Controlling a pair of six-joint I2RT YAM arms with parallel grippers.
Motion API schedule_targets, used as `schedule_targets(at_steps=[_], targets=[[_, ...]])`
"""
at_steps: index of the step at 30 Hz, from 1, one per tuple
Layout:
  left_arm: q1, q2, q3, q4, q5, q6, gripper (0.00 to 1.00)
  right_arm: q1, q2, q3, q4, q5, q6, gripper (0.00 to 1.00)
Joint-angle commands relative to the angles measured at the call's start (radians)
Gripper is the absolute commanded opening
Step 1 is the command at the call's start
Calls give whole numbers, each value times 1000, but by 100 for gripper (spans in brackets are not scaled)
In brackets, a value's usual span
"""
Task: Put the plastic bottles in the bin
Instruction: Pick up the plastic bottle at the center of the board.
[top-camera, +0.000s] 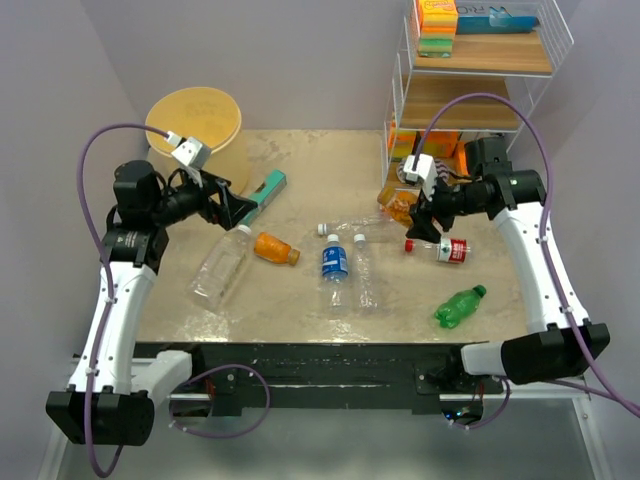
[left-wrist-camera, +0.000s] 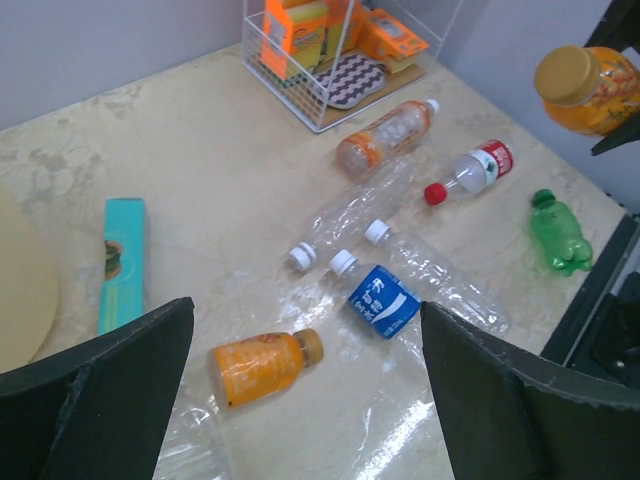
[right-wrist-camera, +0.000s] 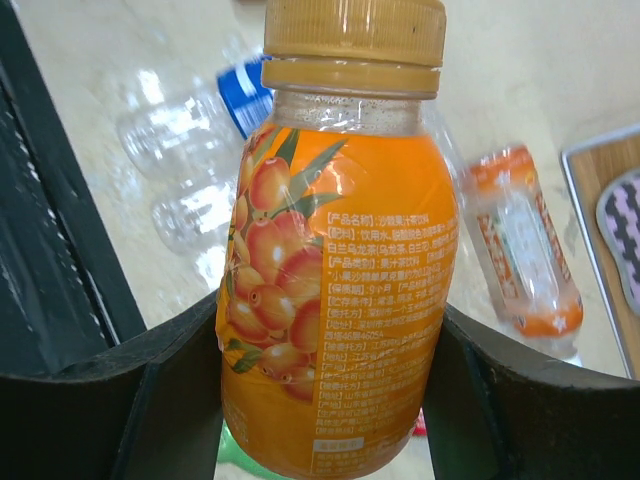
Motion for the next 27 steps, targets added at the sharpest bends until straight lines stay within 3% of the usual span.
schedule_targets(at_steps=[1, 8, 14, 22, 27], targets=[[-3, 30, 69, 99, 153, -141, 100, 20, 24, 104, -33, -202, 85, 42], [-55, 106, 160, 145, 173, -207, 100, 84, 78, 210, 42, -339, 208, 43], [-159, 179, 226, 160, 137, -212, 100, 167, 98, 233, 218, -356, 387, 43], [-222, 247, 201, 354, 188, -345, 100, 224, 143, 255, 431, -420, 602, 43], [-231, 280, 174, 605, 252, -526, 100, 261, 179, 275, 525, -431, 694, 44]])
